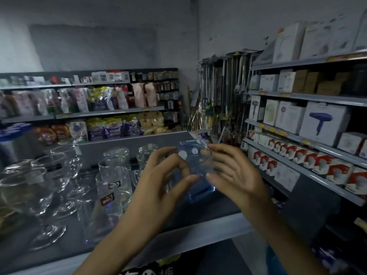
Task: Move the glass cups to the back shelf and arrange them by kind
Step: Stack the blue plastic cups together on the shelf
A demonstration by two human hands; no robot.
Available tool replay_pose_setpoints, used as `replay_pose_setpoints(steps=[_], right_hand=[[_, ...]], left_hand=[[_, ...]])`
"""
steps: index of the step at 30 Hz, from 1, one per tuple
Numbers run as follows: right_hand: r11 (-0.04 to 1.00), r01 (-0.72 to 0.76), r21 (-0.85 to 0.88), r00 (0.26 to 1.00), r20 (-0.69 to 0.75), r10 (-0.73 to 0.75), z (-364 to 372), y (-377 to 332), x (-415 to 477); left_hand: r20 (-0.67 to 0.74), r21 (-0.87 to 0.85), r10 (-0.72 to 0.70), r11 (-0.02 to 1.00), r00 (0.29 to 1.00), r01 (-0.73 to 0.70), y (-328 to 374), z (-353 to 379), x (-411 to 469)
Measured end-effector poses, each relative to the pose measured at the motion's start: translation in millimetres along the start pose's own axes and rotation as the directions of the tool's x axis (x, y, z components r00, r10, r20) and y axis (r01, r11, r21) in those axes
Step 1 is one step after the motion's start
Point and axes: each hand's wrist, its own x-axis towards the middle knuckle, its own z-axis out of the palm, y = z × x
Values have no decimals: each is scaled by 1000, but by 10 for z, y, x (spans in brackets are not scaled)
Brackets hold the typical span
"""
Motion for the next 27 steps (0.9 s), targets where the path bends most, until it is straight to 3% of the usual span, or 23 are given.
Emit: replay_pose_setpoints(steps=[3, 7, 10, 12, 15, 18, 24, 27], right_hand=[[996, -42, 74, 999, -26, 44, -83, 73, 155], [941, -185, -284, 982, -87, 167, -150, 490, 536], [775, -142, -616, 988, -34, 154, -135, 763, 812], [691, -121, -712, 988, -21, 152, -116, 893, 917], [653, -187, -734, 970, -31, 242, -92, 1050, 979], [700, -255, -667, 952, -47, 301, -80, 1166, 975], [712, -242, -659, 965, -86, 248, -14, 1146, 920], [801, -245, -547, 969, -112, 220, 2, 1118, 881]], left_hand=[[-66, -113, -66, 992, 996, 59, 53, -1, -123], [-100, -220, -132, 970, 986, 107, 12, 75, -329], [-119, -234, -129, 967, 984, 98, -39, 194, -436], [-109, -246, -130, 964, 985, 100, -74, 276, -481], [-77, -251, -120, 963, 990, 97, -121, 350, -496], [-73, -228, -62, 973, 995, 44, -217, 369, -459], [-86, -255, -44, 967, 995, 21, -380, 390, -386], [-93, -276, -56, 961, 994, 28, -433, 389, -369]])
